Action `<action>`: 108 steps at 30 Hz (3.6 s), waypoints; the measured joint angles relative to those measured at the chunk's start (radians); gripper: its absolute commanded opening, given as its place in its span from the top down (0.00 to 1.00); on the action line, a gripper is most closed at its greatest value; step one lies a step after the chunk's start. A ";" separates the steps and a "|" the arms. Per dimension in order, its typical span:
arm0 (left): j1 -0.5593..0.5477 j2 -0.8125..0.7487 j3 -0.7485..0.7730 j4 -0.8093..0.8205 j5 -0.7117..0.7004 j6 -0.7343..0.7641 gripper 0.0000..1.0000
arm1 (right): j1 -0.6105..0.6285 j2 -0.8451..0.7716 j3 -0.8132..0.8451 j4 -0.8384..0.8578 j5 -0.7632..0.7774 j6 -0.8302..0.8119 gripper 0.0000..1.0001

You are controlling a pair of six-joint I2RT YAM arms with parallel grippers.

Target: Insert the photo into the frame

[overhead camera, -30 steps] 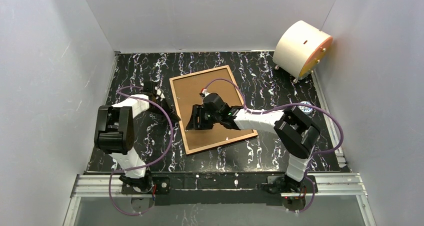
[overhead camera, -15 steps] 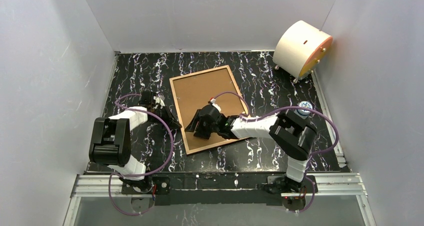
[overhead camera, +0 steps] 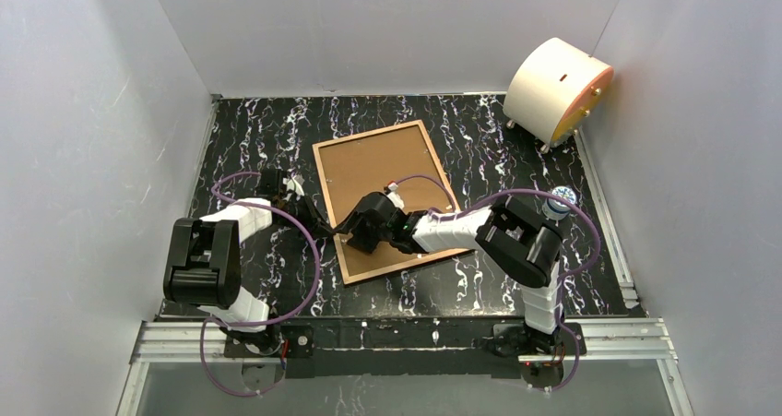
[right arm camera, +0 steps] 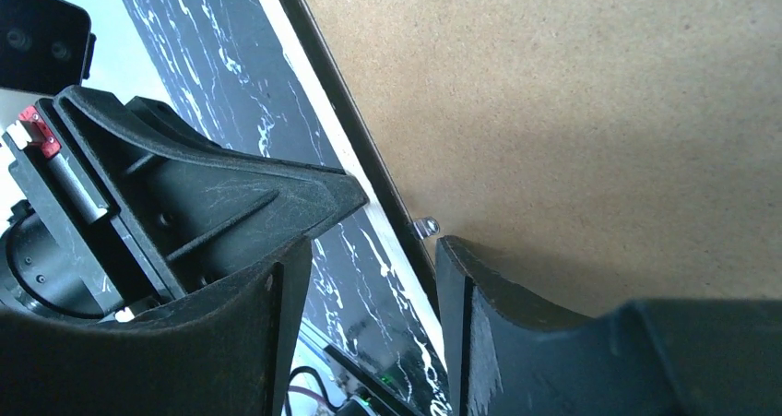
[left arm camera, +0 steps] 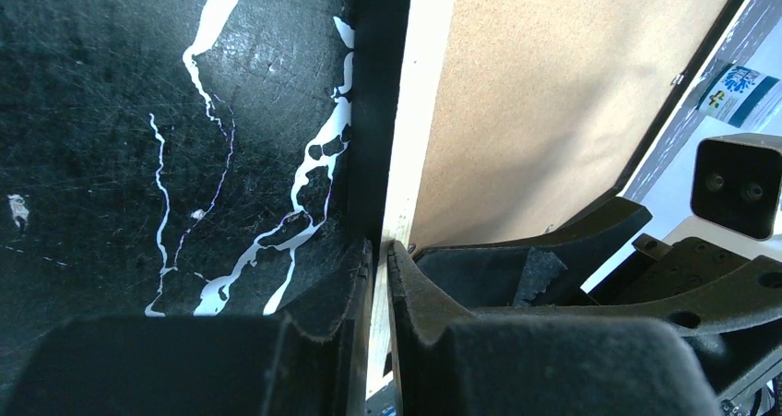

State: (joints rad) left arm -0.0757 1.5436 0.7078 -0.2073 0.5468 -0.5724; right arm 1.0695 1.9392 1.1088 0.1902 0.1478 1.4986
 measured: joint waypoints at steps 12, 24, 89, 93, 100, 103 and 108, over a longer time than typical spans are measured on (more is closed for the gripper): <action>0.000 0.000 0.000 0.002 0.000 0.003 0.98 | 0.007 0.005 0.000 -0.007 -0.024 0.086 0.41; 0.000 -0.004 0.000 0.000 -0.006 0.010 1.00 | 0.011 0.032 0.048 -0.046 -0.023 0.101 0.41; -0.007 -0.048 0.016 -0.004 -0.112 0.045 1.00 | -0.008 -0.171 -0.159 0.222 0.095 -0.118 0.23; -0.016 -0.120 0.000 -0.072 -0.209 0.040 0.93 | -0.010 -0.227 -0.089 0.154 0.132 -0.265 0.24; -0.016 -0.324 -0.032 -0.156 -0.384 -0.008 0.74 | -0.010 -0.048 0.292 -0.116 0.116 -0.547 0.29; -0.016 -0.384 -0.033 -0.182 -0.440 -0.027 0.70 | -0.010 0.070 0.462 -0.241 0.093 -0.646 0.34; -0.015 -0.413 -0.033 -0.234 -0.508 -0.053 0.66 | -0.009 0.270 0.700 -0.435 0.078 -0.772 0.37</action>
State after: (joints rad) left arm -0.0906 1.1305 0.6750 -0.4412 0.0387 -0.6250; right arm 1.0607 2.2097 1.8084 -0.2443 0.2256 0.7261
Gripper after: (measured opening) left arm 0.311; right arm 0.636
